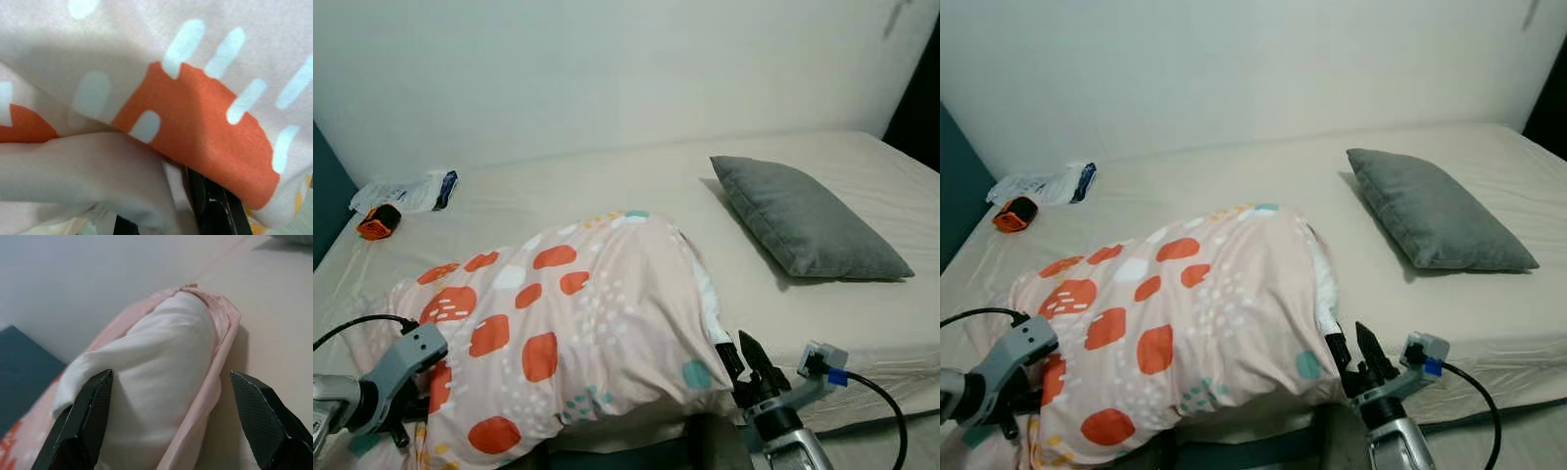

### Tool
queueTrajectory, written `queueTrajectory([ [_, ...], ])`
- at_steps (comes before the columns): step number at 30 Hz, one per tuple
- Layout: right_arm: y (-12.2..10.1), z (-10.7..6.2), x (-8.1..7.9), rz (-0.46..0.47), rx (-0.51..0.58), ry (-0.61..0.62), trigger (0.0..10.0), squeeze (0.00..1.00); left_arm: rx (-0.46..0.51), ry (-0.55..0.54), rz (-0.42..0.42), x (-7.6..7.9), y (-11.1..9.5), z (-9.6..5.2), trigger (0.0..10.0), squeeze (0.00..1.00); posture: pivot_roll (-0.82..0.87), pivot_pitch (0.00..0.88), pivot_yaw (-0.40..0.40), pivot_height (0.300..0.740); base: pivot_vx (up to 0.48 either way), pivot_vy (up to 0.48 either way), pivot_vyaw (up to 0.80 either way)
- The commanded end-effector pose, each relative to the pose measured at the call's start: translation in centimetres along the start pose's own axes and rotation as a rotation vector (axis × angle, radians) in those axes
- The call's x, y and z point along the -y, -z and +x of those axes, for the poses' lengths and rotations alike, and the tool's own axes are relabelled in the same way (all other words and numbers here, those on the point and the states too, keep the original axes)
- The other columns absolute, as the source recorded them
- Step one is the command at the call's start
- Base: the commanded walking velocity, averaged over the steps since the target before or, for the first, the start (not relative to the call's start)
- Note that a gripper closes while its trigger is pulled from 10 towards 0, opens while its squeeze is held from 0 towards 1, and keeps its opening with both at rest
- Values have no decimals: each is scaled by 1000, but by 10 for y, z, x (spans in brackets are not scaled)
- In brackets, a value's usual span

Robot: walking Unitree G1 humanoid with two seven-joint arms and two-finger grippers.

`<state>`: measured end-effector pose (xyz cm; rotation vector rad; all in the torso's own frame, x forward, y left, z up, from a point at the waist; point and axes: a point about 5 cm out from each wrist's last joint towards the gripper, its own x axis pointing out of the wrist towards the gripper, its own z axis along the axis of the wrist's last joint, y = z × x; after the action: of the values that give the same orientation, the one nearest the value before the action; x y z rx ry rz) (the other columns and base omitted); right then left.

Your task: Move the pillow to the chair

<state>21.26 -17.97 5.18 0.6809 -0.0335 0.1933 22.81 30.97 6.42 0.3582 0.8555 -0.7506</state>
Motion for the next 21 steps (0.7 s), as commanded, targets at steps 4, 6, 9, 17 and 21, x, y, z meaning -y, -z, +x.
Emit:
queueTrajectory([
  [4, 0, -7, -8, 29, -10, -9, 10000, 1000, 35, 61, -7, 13, -3, 10, 10000, 0, 59, 0, 1, 562, 0, 0, 0],
  [6, -2, -12, -1, -2, -10, 58, 10000, 1000, 27, 69, -1, 15, -3, 11, 10000, 0, 54, 0, 8, 562, 0, 0, 0],
  [9, -3, -13, 4, -31, -11, 110, 10000, 1000, 27, 72, 3, 16, -4, 12, 10000, 0, 55, 0, 9, 562, 0, 0, 0],
  [17, 0, -26, 31, -369, -106, 392, 10000, 1000, 35, 79, 17, 21, -9, 19, 10000, 0, 51, 0, 16, 562, 0, 0, 0],
  [21, -9, -10, 24, -450, -59, 360, 10000, 0, 51, 70, 11, 21, -13, 25, 10000, 0, 42, 0, 21, 562, 0, 0, 0],
])
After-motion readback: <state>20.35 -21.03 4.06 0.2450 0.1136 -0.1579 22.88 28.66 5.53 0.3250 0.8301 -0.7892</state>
